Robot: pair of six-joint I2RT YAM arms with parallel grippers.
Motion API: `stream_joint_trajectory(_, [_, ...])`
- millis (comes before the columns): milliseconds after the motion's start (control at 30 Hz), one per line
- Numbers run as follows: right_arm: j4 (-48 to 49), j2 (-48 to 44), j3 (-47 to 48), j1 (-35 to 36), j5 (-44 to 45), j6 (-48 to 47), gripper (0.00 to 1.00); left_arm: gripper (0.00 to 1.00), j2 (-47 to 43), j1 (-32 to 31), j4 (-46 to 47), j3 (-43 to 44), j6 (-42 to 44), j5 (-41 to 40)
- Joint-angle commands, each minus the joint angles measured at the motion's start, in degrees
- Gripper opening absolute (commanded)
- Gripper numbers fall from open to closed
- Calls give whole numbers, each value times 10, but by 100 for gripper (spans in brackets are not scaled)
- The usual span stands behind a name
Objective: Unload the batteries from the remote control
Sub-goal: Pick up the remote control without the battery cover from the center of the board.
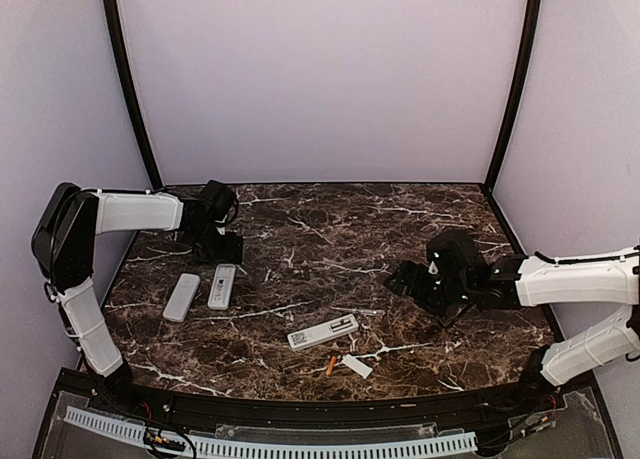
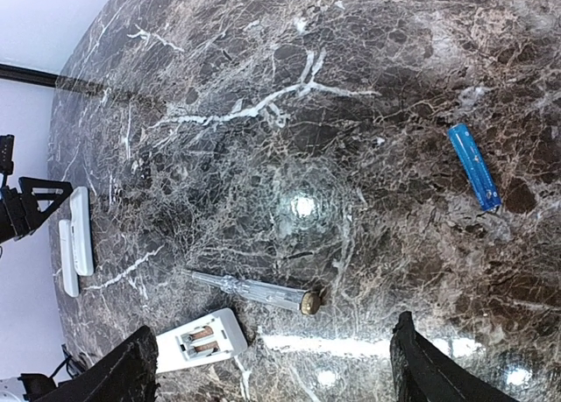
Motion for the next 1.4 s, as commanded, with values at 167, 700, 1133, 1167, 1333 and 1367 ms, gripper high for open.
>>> stream_joint_trajectory(167, [-8, -15, -17, -2, 11, 7, 88, 74, 30, 5, -28, 11, -12, -21])
stream_joint_trajectory(700, [-1, -11, -22, -2, 9, 3, 88, 62, 57, 4, -27, 5, -36, -7])
stream_joint_trajectory(1133, [9, -13, -34, -2, 9, -1, 88, 40, -40, 5, -14, -68, -115, -1])
stream_joint_trajectory(1167, [10, -11, -33, -2, 8, -4, 88, 40, -47, 4, -14, -75, -122, 3])
stream_joint_trajectory(1333, [30, -2, -31, -2, -14, -24, 87, 38, -102, 0, -3, -146, -184, 46])
stream_joint_trajectory(1367, [34, 0, -29, -1, -20, -30, 87, 38, -109, -5, 1, -155, -192, 50])
